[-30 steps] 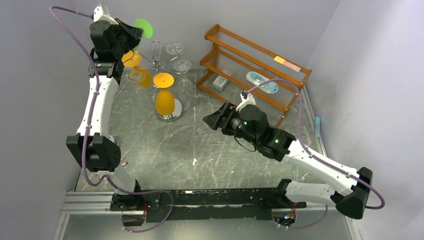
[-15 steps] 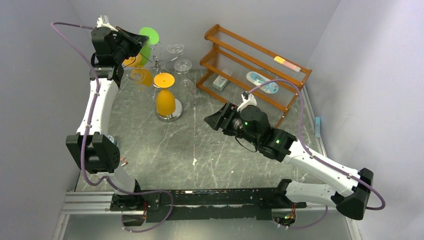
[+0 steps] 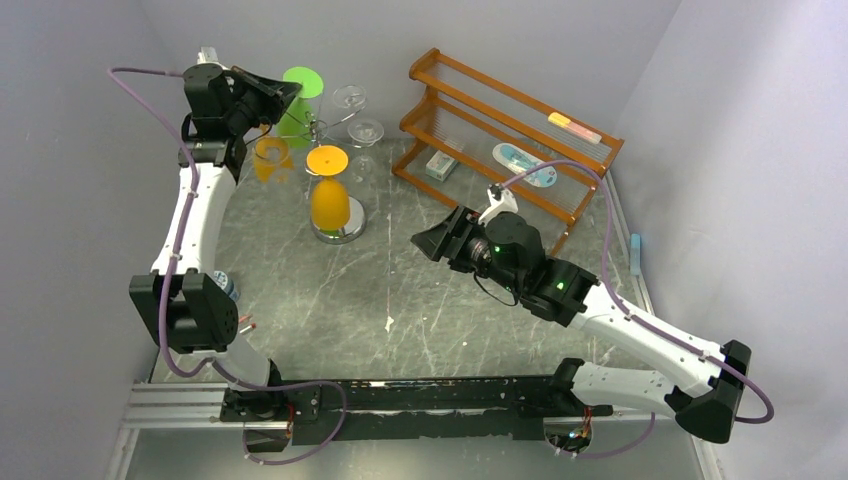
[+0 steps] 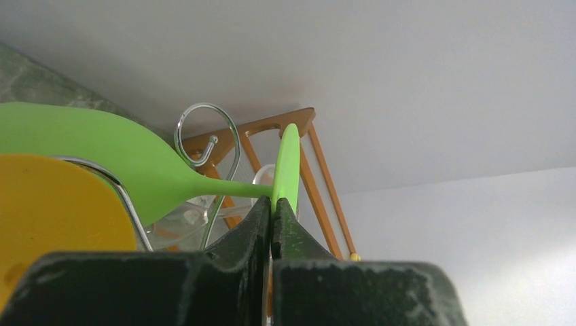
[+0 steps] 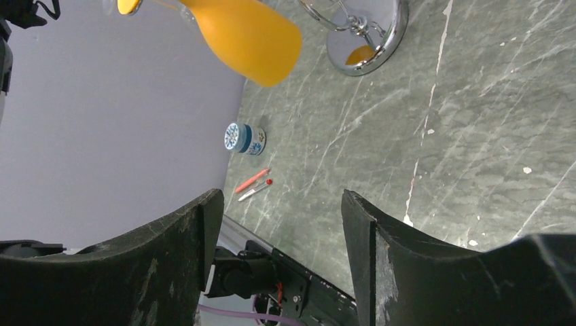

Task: Place the wine glass upside down on the wine glass rack

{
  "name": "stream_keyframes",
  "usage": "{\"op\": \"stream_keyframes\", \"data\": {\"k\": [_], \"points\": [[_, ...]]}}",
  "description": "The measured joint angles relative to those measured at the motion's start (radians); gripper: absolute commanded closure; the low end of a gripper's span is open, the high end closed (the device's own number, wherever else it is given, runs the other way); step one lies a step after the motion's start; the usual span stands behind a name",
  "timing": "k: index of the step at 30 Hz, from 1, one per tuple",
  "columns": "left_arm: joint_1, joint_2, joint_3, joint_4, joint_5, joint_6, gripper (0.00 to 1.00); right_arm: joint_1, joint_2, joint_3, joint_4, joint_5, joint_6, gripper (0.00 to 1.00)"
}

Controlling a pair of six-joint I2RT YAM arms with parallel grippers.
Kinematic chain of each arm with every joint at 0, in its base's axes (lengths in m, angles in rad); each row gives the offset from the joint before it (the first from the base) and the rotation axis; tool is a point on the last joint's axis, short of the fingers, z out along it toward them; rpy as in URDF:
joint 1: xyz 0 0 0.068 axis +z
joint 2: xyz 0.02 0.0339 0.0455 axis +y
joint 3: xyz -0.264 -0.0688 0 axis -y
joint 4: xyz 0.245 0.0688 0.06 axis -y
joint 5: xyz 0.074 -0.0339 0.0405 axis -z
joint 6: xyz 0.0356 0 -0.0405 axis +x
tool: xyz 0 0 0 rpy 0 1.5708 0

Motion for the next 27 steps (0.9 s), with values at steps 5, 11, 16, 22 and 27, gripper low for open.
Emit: {"op": "stream_keyframes", "data": {"k": [5, 11, 16, 22, 27], "points": [[0.000, -0.006, -0.027, 0.026, 0.045, -0.036, 0.95, 0.000, 0.000, -0.006, 0.000, 0.000, 0.004, 0.33], [0.000, -0.004, -0.037, 0.060, 0.095, -0.078, 0.95, 0.000, -0.001, -0.012, -0.003, 0.000, 0.007, 0.33], [0.000, 0.030, -0.010, 0.067, 0.113, -0.095, 0.95, 0.000, -0.005, -0.013, -0.004, 0.002, 0.008, 0.33], [-0.007, 0.112, 0.065, 0.067, 0.123, -0.103, 0.95, 0.000, -0.006, -0.013, -0.005, 0.005, 0.009, 0.33], [-0.008, 0.157, 0.121, 0.048, 0.107, -0.095, 0.95, 0.000, -0.006, -0.013, -0.009, 0.011, 0.010, 0.33]]}}
